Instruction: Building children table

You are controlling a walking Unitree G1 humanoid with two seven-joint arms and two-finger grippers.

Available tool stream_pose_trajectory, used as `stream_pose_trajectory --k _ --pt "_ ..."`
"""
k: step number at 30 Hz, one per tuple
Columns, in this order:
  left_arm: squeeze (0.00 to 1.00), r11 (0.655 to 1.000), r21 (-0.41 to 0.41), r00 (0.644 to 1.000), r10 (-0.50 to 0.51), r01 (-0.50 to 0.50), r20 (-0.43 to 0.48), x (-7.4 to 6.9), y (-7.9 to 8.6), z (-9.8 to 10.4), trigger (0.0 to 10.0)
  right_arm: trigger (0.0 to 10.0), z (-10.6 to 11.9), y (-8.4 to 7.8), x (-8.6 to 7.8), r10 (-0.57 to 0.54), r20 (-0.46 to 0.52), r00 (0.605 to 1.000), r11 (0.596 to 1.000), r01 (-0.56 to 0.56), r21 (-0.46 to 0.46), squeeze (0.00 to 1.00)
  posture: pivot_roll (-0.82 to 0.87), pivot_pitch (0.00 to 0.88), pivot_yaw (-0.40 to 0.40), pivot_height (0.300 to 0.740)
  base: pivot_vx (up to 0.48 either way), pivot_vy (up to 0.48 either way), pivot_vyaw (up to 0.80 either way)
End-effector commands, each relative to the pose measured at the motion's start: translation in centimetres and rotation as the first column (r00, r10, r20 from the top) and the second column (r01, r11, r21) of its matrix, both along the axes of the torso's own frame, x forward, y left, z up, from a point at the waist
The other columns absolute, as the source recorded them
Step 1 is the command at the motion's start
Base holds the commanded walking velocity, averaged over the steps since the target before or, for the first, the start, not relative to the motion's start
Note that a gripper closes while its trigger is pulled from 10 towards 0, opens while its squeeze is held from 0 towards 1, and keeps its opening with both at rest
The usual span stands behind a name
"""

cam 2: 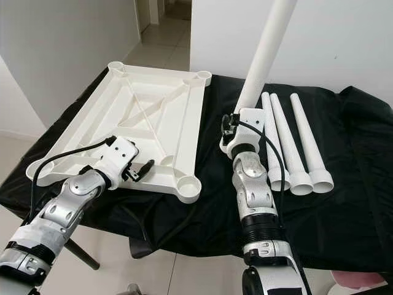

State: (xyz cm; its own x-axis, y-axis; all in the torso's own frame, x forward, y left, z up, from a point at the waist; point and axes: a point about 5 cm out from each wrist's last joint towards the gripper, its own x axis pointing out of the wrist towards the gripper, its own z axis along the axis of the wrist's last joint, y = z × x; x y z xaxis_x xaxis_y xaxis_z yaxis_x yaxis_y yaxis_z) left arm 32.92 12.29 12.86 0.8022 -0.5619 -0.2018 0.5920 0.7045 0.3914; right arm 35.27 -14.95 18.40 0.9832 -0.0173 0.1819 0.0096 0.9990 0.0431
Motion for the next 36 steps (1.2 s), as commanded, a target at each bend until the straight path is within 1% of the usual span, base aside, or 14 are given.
stream_pose_trajectory --k 1,3,6,9,15,16,19,20,21,24,28,33,34,36 --pt "0.0 0.991 0.053 0.98 -0.115 0.125 -0.165 -1.6 -1.5 -3.4 10.0 10.0 0.0 0.1 -0.1 0.0 0.0 1.0 1.0 0.0 -0.001 0.0 0.02 0.002 -0.01 0.74 0.0 0.0 0.0" --pt "0.0 0.991 0.053 0.98 -0.115 0.125 -0.165 -1.6 -1.5 -3.4 10.0 10.0 0.0 0.1 -0.1 0.0 0.0 1.0 1.0 0.0 -0.001 0.0 0.02 0.002 -0.01 0.74 0.0 0.0 0.0" --pt "0.0 0.992 0.043 0.98 -0.109 0.118 -0.167 -1.5 -2.4 -3.7 10.0 10.0 0.0 0.3 -0.1 0.007 -0.001 1.0 1.0 -0.007 -0.001 0.0 0.02 0.003 -0.009 0.74 0.0 0.0 0.0" --pt "0.0 0.997 -0.01 0.983 -0.073 0.072 -0.166 -1.2 -3.8 -3.6 10.0 10.0 -0.2 0.5 -0.2 0.016 -0.002 1.0 1.0 -0.016 -0.005 0.0 0.02 0.006 -0.005 0.74 0.0 0.0 0.0" --pt "0.0 0.999 -0.025 0.989 -0.034 0.031 -0.144 -0.5 -4.2 -3.1 10.0 10.0 -0.3 0.7 -0.3 0.027 -0.006 1.0 1.0 -0.027 -0.008 0.0 0.03 0.016 -0.003 0.74 0.0 0.0 0.0" --pt "0.0 0.999 -0.034 0.993 -0.022 0.018 -0.118 0.1 -3.9 -2.3 10.0 10.0 -0.3 0.8 -0.3 0.04 -0.006 0.999 0.999 -0.04 -0.01 0.0 0.03 0.018 -0.003 0.74 0.0 0.0 0.0" --pt "0.0 0.999 -0.035 0.995 -0.011 0.008 -0.101 0.5 -3.2 -1.6 10.0 10.0 -0.4 0.9 -0.4 0.054 -0.007 0.999 0.998 -0.054 -0.014 0.0 0.03 0.021 -0.003 0.74 0.0 0.0 0.0" --pt "0.0 0.999 -0.035 0.995 -0.011 0.008 -0.101 0.5 -3.2 -1.6 10.0 10.0 -0.4 0.9 -0.4 0.054 -0.007 0.999 0.998 -0.054 -0.014 0.0 0.03 0.021 -0.003 0.74 0.0 0.0 0.0" --pt "0.0 0.999 -0.05 0.996 -0.021 0.017 -0.088 0.7 -2.5 -1.0 10.0 10.0 -0.5 1.0 -0.7 0.074 -0.008 0.997 0.997 -0.074 -0.024 0.0 0.03 0.026 -0.001 0.74 0.0 0.0 0.0" --pt "0.0 0.998 -0.054 0.996 -0.025 0.02 -0.085 0.7 -2.4 -0.9 10.0 10.0 -0.6 1.0 -0.7 0.079 -0.009 0.997 0.997 -0.079 -0.027 0.0 0.03 0.026 -0.001 0.74 0.0 0.0 0.0" --pt "0.0 0.989 -0.069 0.988 -0.137 0.132 -0.073 -0.3 -0.6 0.3 10.0 10.0 -0.9 1.3 -2.1 0.157 -0.002 0.988 0.986 -0.157 -0.056 0.0 0.04 0.049 -0.003 0.74 0.0 0.0 0.0" --pt "0.0 0.985 -0.074 0.983 -0.165 0.158 -0.086 -0.9 0.1 0.3 10.0 10.0 -1.2 1.4 -3.3 0.204 0.006 0.979 0.975 -0.203 -0.084 0.0 0.04 0.054 -0.005 0.74 0.0 0.0 0.0" --pt "0.0 0.981 -0.068 0.977 -0.186 0.18 -0.104 -1.3 0.3 0.1 10.0 10.0 -1.3 1.6 -3.9 0.239 0.01 0.971 0.966 -0.237 -0.103 0.0 0.04 0.065 -0.007 0.74 0.0 0.0 0.0" --pt "0.0 0.979 -0.046 0.972 -0.201 0.197 -0.119 -1.6 0.5 -0.2 10.0 10.0 -1.4 1.7 -4.3 0.257 0.011 0.966 0.962 -0.255 -0.1 0.0 0.04 0.065 -0.007 0.74 0.0 0.0 0.0"
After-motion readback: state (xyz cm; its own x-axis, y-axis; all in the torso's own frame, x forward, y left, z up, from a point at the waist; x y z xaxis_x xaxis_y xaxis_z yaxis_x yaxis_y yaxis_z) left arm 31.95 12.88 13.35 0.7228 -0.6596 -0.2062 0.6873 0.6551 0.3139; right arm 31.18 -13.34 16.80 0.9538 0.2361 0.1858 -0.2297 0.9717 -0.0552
